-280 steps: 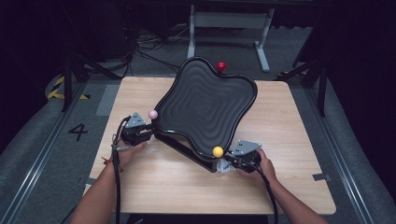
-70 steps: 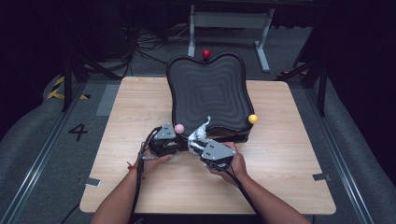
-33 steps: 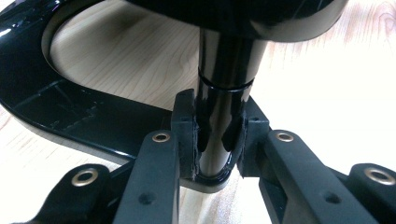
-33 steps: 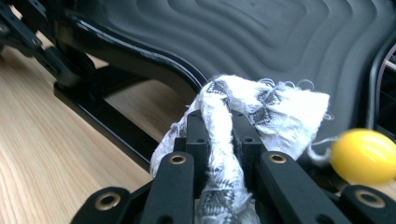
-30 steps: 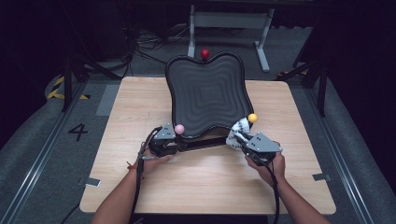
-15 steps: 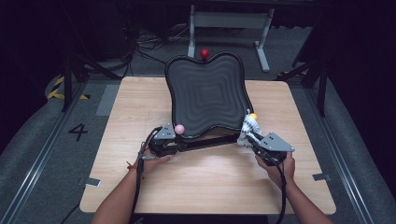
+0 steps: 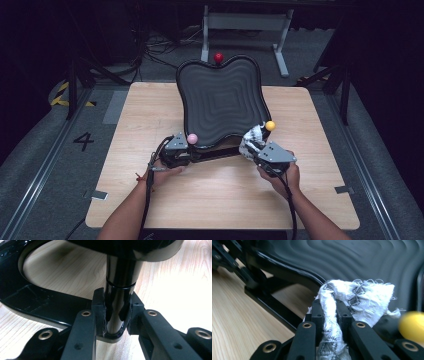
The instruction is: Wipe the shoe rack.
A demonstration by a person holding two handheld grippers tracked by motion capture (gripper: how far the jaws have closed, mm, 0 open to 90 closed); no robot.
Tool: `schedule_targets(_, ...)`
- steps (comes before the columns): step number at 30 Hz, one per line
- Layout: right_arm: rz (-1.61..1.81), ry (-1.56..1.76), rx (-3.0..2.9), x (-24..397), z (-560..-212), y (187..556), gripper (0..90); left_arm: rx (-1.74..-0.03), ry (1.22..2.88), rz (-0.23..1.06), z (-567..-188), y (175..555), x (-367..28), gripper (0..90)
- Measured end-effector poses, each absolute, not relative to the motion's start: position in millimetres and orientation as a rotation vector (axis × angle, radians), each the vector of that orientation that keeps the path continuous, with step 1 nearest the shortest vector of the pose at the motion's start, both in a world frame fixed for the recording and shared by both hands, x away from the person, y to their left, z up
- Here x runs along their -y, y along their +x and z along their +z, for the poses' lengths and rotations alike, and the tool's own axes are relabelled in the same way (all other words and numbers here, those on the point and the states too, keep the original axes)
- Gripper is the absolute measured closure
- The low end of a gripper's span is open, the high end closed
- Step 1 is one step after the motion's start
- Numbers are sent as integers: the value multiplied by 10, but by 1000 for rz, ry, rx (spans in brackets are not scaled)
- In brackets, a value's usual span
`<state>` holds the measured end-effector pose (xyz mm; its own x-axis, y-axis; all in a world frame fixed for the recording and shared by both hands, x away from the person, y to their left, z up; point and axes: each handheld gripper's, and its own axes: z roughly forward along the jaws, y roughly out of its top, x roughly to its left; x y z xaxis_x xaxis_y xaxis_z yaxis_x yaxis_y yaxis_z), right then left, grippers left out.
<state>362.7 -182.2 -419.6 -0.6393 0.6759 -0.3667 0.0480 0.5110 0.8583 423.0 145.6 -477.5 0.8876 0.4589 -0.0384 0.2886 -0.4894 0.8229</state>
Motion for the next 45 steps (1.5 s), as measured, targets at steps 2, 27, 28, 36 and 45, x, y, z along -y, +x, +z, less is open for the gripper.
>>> schedule_targets(2,1147,549,-2053,1661,-4174,3630,809,-538,2115,228,-4775,4229,-1455,745)
schedule_targets(27,1293,345,-2127,819,-4112,3507,808,-544,2117,231,-4774,4211,-1441,744)
schedule_targets(28,1295,337,-2134,786,-4116,3499,808,-544,2114,228,-4776,4210,-1438,744)
schedule_targets(36,1293,293,-2134,579,-4109,3473,809,-541,2115,227,-4776,4199,-1428,744)
schedule_targets(45,1294,364,-2087,779,-4066,3558,809,-540,2117,221,-4776,4201,-1428,744)
